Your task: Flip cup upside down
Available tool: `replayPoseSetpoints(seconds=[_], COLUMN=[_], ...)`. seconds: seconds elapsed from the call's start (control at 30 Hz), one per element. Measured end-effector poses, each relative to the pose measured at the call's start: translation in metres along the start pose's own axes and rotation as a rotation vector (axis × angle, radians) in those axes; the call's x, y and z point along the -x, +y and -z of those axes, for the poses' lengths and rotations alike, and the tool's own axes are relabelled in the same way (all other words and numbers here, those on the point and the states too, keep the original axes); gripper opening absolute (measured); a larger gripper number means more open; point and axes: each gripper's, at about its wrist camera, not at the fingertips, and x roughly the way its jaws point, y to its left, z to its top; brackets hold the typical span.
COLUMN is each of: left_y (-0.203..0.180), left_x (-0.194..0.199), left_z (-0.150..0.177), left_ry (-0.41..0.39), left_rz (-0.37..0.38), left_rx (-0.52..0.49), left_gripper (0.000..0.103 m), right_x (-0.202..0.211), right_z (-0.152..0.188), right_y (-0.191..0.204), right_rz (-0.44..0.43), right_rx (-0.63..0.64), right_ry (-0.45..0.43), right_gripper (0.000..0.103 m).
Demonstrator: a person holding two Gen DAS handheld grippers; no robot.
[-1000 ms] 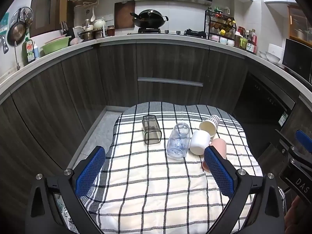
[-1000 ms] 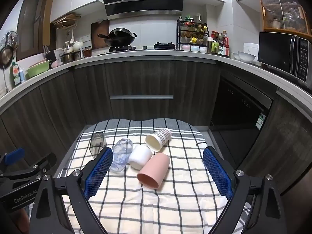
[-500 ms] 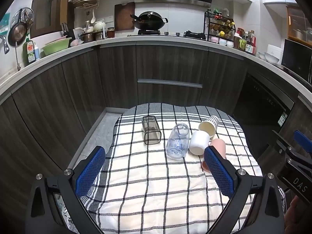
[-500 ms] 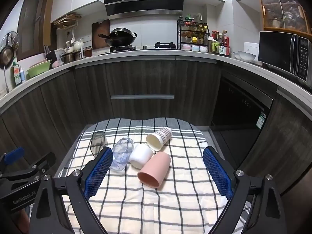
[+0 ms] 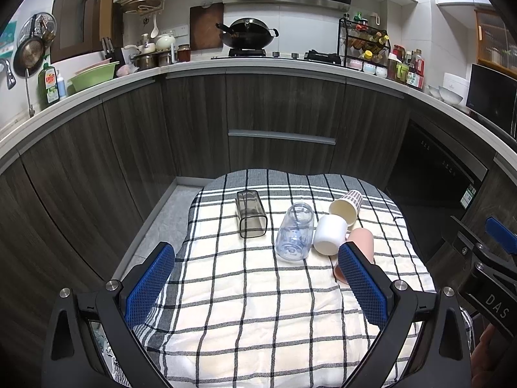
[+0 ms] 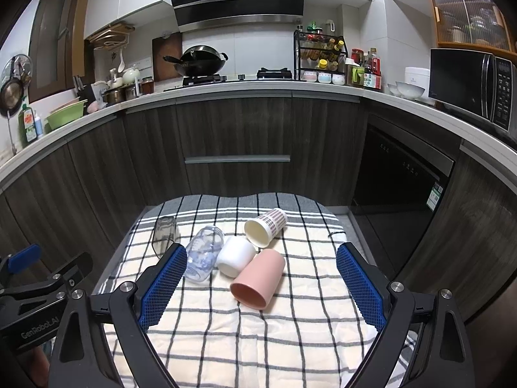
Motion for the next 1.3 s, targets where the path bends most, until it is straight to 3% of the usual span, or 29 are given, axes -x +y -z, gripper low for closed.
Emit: replayPoseSetpoints(seconds=[1.3], left_y=[-0.0014], left_x=[-0.0073], left_z=[0.0086], left_ry=[0.024], left_rz=[0.006], left_rx=[0.009], left_gripper=[0.103], right_x=[-0.0071], right_z=[0.0069], right_y=[-0.0052], right_rz=[-0.003], right_rx=[-0.019], right_ry=[0.018], right_gripper=[0.094])
